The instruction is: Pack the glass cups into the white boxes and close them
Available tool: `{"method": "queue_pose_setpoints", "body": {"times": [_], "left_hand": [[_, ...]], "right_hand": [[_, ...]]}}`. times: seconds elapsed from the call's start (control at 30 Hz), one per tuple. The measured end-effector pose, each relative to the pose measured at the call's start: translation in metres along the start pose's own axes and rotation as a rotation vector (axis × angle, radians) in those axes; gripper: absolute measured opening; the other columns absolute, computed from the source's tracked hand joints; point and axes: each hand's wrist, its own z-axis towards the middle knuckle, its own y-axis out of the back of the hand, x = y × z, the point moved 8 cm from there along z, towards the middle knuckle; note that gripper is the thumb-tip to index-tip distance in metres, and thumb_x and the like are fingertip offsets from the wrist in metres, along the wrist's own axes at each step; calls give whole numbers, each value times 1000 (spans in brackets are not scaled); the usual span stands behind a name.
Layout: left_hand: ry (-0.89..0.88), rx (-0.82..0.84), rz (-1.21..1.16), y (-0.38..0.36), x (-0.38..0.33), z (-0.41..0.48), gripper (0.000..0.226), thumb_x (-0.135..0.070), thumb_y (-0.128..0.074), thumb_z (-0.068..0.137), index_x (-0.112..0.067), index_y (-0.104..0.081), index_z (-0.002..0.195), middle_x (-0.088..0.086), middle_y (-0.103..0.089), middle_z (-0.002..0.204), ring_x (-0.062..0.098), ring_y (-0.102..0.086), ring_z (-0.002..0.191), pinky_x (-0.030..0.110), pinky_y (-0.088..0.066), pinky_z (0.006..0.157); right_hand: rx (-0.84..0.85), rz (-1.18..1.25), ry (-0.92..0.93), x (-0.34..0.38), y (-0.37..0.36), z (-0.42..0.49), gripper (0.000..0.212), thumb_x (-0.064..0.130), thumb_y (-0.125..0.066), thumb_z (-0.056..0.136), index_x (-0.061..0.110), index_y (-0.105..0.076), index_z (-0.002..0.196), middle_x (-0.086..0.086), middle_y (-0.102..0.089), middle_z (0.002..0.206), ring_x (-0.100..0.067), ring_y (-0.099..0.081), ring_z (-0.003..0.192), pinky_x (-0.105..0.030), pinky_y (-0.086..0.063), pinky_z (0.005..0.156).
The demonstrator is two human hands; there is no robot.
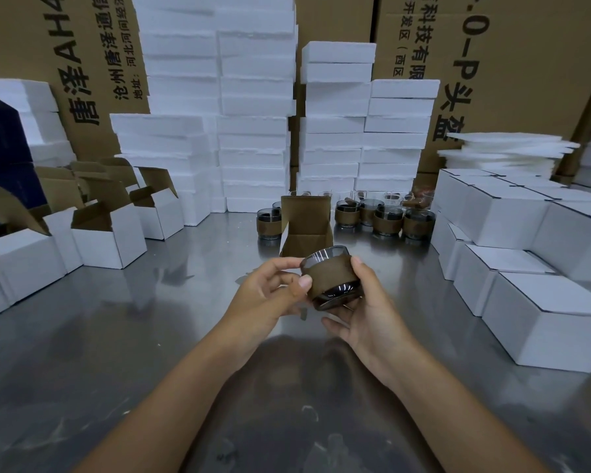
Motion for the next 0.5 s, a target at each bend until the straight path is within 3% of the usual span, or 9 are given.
{"method": "queue_pose_setpoints", "body": {"times": [0.13, 0.27, 0.4, 0.5], "left_hand": [[9, 4, 12, -1, 1, 0, 58, -52, -73, 59, -24, -61, 108, -2, -71, 82, 11, -68, 75, 24, -53, 67], [19, 1, 30, 1, 3, 0, 55, -48, -74, 65, -24, -58, 113, -4, -71, 82, 9, -67, 75, 29, -50, 72], [85, -10, 68, 3, 7, 0, 59, -48, -70, 62, -24, -60, 114, -3, -74, 94, 11, -70, 84, 20, -53, 69], [119, -2, 70, 2, 9, -1, 64, -49, -67, 62, -19, -60, 118, -1, -74, 97, 14, -70, 90, 25, -54, 80]], "right_hand": [[9, -16, -13, -1, 0, 0, 35, 51, -46, 90, 24, -66, 100, -1, -73, 88, -15, -68, 84, -28, -44, 65], [-6, -28, 19, 1, 2, 0, 34, 49, -50, 89, 22, -65, 103, 1, -73, 85, -11, -69, 77, -28, -46, 64], [-80, -124, 181, 12, 7, -2, 43, 52, -63, 72, 22, -62, 104, 4, -73, 87, -12, -69, 85, -29, -51, 70], [-134, -234, 308, 20, 8, -7, 51, 51, -71, 62, 31, -57, 106, 5, -69, 102, -10, -65, 95, -23, -50, 75]]}}
